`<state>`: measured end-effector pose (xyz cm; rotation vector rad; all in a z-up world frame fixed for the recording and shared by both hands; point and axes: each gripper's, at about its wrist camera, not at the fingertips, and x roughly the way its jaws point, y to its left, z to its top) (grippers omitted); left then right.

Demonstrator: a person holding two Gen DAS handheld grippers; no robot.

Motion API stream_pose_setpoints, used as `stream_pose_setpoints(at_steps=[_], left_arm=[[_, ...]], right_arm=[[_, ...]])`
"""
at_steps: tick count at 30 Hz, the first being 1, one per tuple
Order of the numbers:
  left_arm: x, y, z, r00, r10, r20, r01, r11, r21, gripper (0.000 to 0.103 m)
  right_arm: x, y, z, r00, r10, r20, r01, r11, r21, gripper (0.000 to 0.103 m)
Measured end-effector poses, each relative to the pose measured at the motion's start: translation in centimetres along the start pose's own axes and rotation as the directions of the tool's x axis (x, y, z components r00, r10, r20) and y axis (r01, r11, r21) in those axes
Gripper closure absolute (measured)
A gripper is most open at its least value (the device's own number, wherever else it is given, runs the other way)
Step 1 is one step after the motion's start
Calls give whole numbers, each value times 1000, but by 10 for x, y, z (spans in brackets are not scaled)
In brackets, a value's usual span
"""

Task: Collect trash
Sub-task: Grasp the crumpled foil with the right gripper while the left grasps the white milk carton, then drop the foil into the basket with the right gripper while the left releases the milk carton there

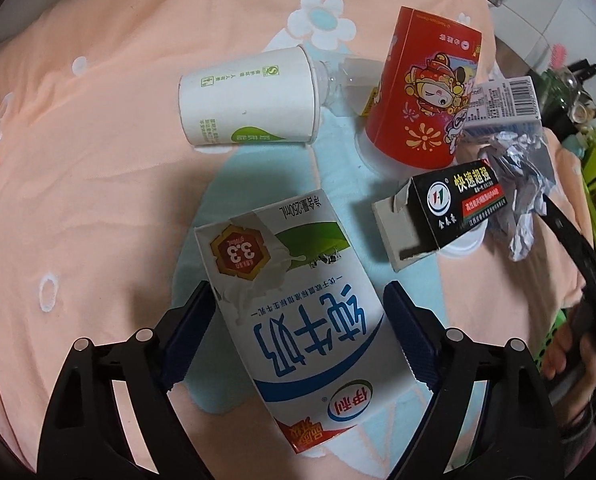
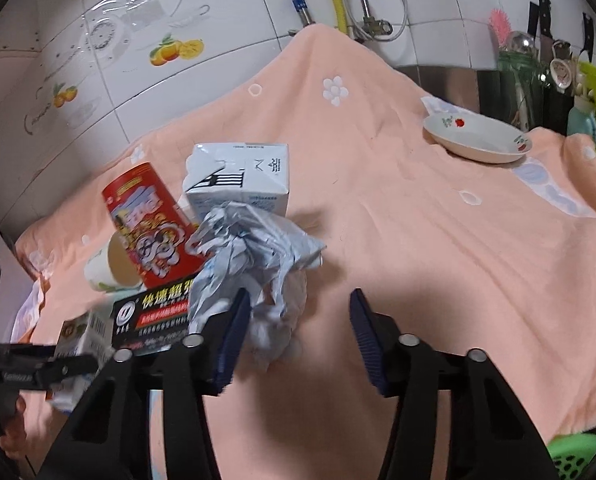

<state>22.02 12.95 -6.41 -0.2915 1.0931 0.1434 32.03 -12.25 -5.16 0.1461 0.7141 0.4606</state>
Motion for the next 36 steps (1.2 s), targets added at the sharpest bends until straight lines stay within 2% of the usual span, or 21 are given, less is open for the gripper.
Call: stream_pose_setpoints(at_steps=[3, 5, 8, 16, 24, 36], left_arm=[[1, -1, 1, 1000, 1, -4, -1, 1000, 11, 19], [1, -2, 1, 1000, 2, -5, -2, 1000, 11, 19], [2, -3, 3, 1000, 8, -6, -8, 1000, 9, 19], [8, -8, 1, 1000, 20, 12, -20, 1000, 23, 21], [-3, -12, -10, 998, -53, 25, 52, 998, 34, 24], [-39, -27, -37, 990, -131, 49, 126, 987, 98, 25]], right_arm=[[11, -1, 6, 1000, 18, -21, -17, 1000, 16, 73], [15, 1, 7, 1000, 21, -24, -20, 1000, 11, 90], [12, 5, 6, 1000, 12, -11, -12, 1000, 0, 98], [-16, 9, -4, 999, -13, 30, 14, 999, -34, 99], [-63, 11, -21, 997, -22, 70, 25, 999, -38, 99], [-137, 9, -66, 991, -67, 118, 69, 998, -10, 99]])
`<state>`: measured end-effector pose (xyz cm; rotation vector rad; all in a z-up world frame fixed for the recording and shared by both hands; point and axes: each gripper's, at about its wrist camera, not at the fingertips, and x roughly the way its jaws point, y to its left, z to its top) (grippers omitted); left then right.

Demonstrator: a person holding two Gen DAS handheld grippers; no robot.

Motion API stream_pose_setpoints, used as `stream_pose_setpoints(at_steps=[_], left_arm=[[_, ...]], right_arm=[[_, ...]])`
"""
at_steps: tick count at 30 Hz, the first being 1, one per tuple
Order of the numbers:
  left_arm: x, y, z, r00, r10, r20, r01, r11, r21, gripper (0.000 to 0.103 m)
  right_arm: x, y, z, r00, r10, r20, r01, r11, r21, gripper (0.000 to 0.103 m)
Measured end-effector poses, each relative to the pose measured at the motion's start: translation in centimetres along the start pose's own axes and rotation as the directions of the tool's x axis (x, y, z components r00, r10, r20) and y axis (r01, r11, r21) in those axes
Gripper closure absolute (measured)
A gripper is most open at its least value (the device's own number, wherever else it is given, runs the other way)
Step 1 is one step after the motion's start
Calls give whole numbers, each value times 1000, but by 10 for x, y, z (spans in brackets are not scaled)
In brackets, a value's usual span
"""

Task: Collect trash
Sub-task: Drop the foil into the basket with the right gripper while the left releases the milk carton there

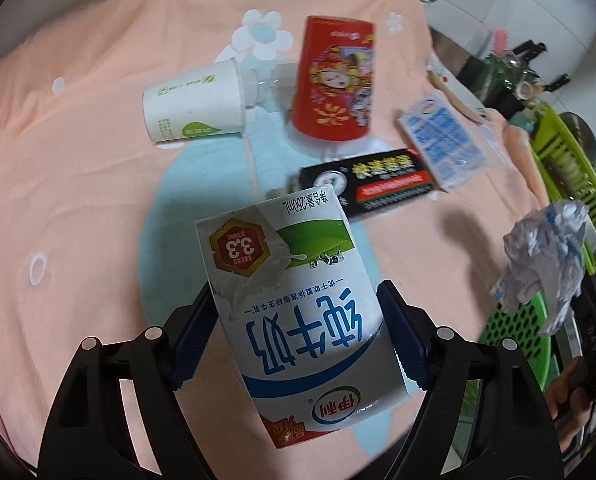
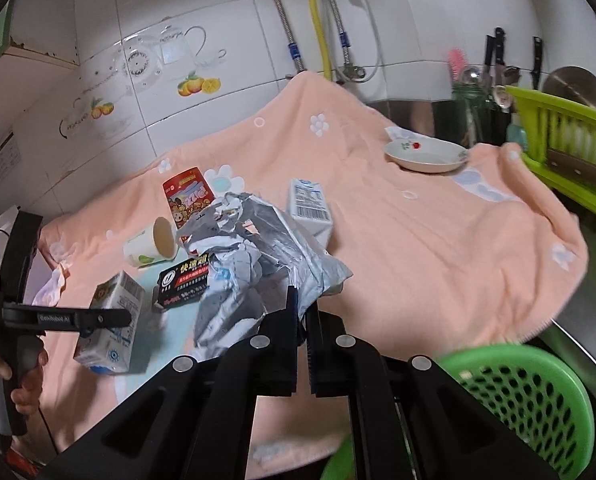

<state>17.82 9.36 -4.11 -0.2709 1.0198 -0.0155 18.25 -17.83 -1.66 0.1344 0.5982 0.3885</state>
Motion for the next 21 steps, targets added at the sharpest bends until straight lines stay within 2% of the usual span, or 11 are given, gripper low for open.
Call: stream_pose_setpoints(at_steps=[10, 18, 21], left_arm=[[-28, -51, -15, 995, -101, 22, 98, 989, 110, 26], [-29, -109, -24, 984, -180, -3, 177, 963, 204, 26], [-26, -131, -28, 978, -205, -22, 205, 949, 239, 26]], right_arm=[[-55, -32, -36, 991, -134, 3, 134, 990, 38, 99], [-88, -74, -66, 970, -239, -34, 242, 964, 114, 98], [-99, -88, -77, 963, -267, -44, 271, 951, 152, 94]])
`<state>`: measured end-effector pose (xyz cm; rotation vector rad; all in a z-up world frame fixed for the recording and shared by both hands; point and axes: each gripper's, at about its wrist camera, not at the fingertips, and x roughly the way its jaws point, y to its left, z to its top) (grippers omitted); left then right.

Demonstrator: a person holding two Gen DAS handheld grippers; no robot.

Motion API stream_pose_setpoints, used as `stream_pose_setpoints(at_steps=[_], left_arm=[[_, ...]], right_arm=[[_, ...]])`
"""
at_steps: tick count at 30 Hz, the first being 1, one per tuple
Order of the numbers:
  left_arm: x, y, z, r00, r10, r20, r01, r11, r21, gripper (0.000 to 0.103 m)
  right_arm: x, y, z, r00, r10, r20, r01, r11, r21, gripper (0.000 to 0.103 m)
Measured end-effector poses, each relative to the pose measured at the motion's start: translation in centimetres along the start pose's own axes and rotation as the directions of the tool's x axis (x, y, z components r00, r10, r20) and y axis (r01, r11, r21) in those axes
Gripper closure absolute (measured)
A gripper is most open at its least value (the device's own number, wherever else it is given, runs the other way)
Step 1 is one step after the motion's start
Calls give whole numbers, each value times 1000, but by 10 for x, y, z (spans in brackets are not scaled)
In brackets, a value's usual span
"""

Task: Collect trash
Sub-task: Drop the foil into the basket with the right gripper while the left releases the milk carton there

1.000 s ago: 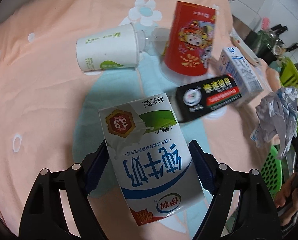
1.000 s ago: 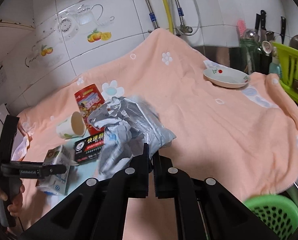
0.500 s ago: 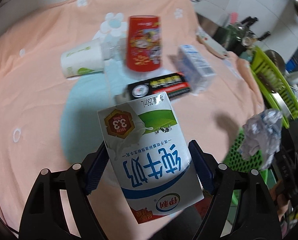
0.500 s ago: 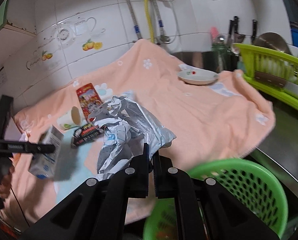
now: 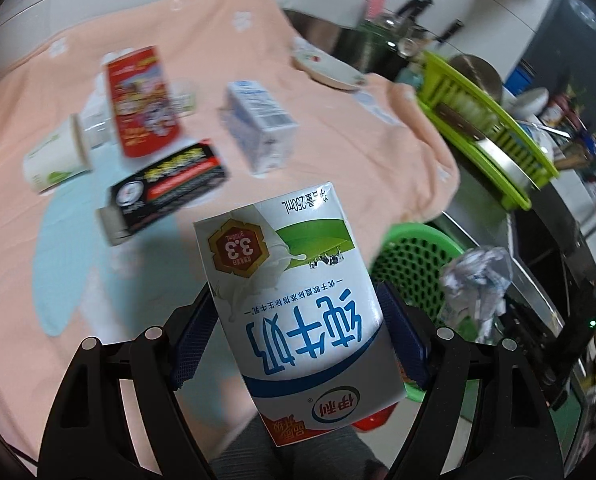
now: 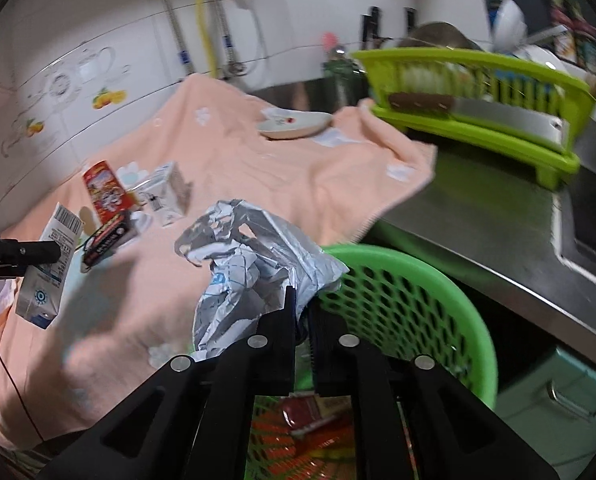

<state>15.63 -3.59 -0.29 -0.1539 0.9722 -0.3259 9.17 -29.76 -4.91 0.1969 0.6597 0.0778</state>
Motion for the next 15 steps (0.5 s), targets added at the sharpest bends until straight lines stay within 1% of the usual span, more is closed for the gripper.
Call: stream_pose_setpoints(at_steps=[3, 5, 7, 10, 15], left_arm=[[8, -20, 2, 1000, -21, -12, 21, 999, 33, 26], [12, -31, 2, 999, -32, -16, 33, 998, 56, 26], [18, -42, 2, 999, -41, -25, 42, 996, 73, 26], [27, -59, 2, 997, -60, -46, 64, 994, 94, 26], [41, -85, 0, 994, -83, -72, 93, 986, 139, 25]], right_arm=[[-4, -14, -8, 1000, -23, -10, 23, 999, 24, 92], [-6, -21, -13, 999, -38, -18, 38, 999, 34, 86], [-10, -29, -20, 998, -58, -23, 59, 997, 42, 84], [-14, -39, -26, 997, -68, -30, 69, 996, 56, 76], [-23, -53, -31, 996, -89, -21, 91, 993, 81, 71]])
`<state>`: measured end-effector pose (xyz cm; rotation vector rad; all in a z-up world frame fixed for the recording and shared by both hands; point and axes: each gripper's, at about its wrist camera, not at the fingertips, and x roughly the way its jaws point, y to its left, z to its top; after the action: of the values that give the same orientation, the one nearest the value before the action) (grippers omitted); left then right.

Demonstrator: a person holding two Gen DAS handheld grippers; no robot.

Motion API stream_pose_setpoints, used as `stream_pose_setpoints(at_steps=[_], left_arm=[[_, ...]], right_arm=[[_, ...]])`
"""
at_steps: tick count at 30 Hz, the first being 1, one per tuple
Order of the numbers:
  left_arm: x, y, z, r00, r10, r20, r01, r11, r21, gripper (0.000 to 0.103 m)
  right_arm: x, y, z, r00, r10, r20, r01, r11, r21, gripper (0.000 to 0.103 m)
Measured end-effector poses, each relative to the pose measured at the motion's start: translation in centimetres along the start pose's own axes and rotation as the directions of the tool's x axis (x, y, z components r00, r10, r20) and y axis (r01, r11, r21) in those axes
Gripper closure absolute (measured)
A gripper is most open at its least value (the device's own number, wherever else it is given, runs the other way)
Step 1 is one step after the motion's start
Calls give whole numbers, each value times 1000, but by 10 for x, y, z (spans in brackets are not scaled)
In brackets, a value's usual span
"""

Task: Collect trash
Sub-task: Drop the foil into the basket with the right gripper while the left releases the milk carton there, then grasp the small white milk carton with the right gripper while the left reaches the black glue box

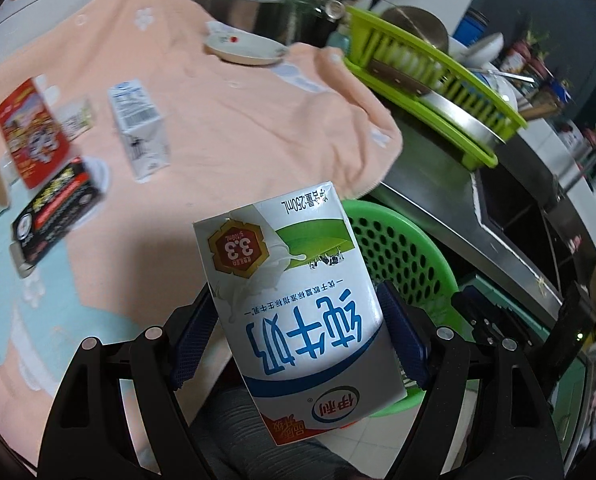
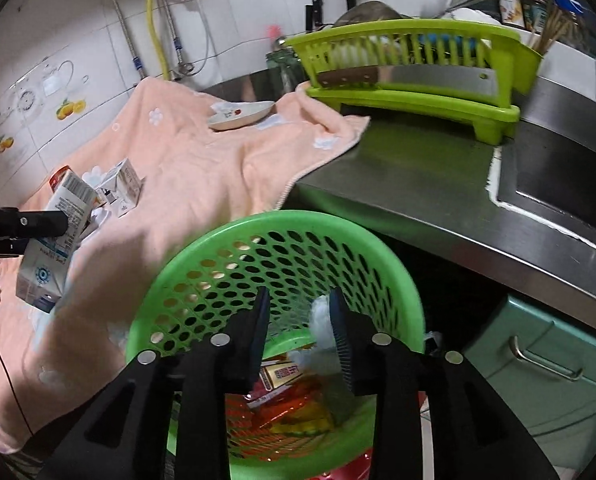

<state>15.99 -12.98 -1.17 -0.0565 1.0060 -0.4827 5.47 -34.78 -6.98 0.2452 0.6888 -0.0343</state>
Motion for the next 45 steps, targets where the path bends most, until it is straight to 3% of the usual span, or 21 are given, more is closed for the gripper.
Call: stream_pose_setpoints(at_steps=[11, 20, 28, 37, 45], left_arm=[[32, -34, -1, 998, -24, -59, 28, 997, 69, 25], [44, -44, -6, 995, -43, -93, 52, 994, 95, 22], [35, -36, -9, 997, -38, -72, 45, 995, 88, 21], [9, -1, -11, 998, 53, -19, -51, 995, 88, 21], [-19, 49, -3, 990, 138, 36, -139, 990, 39, 21]], right_arm=[[-11, -9, -4, 1000, 1, 14, -1, 1000, 19, 57], [-15, -1, -3, 1000, 10, 30, -10, 1000, -4, 53], [-15, 4, -1, 999, 24, 29, -24, 1000, -12, 53], [-7, 26, 7, 997, 74, 18, -73, 996, -46, 52], [6, 65, 22, 991, 134, 1, -133, 984, -115, 52]])
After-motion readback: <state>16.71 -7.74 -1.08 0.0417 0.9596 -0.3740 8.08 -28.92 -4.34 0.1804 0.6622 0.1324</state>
